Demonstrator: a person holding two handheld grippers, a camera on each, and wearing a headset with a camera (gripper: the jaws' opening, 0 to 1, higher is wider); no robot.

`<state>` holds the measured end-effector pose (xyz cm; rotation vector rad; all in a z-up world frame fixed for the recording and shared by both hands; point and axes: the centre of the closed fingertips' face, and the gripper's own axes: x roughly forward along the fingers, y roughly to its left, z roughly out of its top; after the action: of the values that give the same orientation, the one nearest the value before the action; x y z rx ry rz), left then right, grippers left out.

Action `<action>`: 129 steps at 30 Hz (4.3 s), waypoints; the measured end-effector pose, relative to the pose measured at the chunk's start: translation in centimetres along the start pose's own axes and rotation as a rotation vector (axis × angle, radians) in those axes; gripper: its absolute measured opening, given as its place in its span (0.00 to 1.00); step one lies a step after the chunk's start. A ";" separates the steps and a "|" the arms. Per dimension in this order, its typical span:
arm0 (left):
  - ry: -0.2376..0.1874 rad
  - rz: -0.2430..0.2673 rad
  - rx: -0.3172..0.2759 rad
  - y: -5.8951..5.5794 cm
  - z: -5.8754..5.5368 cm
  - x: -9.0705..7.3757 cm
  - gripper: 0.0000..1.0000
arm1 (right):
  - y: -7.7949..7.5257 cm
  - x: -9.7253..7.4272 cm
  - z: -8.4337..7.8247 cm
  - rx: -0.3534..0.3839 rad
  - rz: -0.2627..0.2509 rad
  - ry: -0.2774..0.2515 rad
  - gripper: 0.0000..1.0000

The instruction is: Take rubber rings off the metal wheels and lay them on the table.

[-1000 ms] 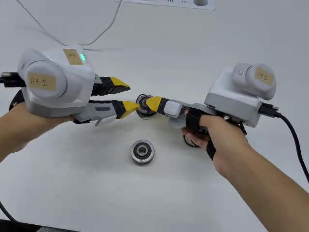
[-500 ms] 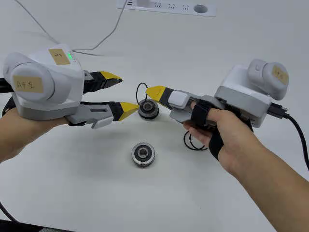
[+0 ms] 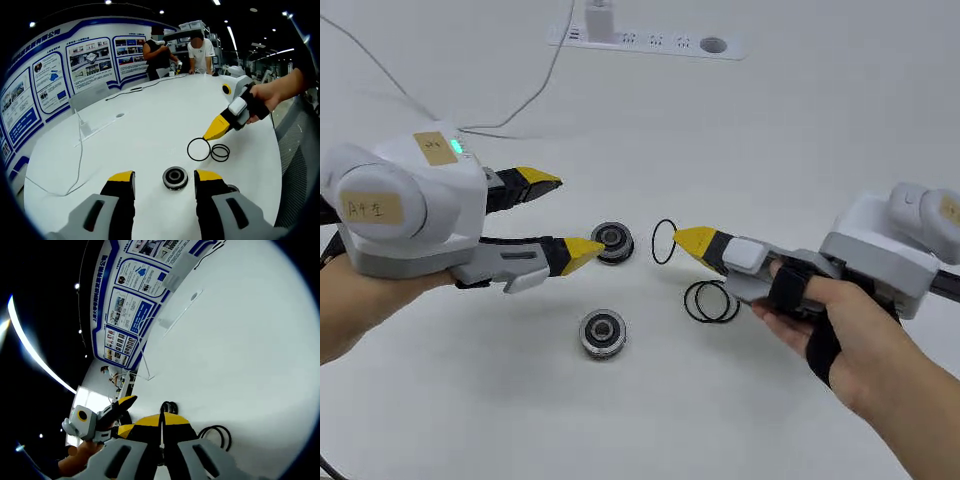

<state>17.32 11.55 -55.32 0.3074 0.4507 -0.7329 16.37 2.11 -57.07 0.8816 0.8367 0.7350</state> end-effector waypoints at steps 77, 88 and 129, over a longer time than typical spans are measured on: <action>0.104 -0.096 0.051 -1.1 -2.0 4.0 0.26 | 2.3 3.0 -0.6 -0.320 0.117 0.033 0.58; 0.118 -0.130 0.050 -1.5 -2.3 4.3 0.16 | 2.4 4.2 -0.9 -0.299 0.117 0.054 0.59; 0.117 -0.165 0.072 -1.8 -2.6 4.2 0.13 | 3.0 7.4 -2.6 -0.200 0.082 0.148 0.72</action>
<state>18.08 9.02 -59.82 0.3852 0.5662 -0.8968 17.08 10.40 -57.72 0.6917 0.8448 0.9479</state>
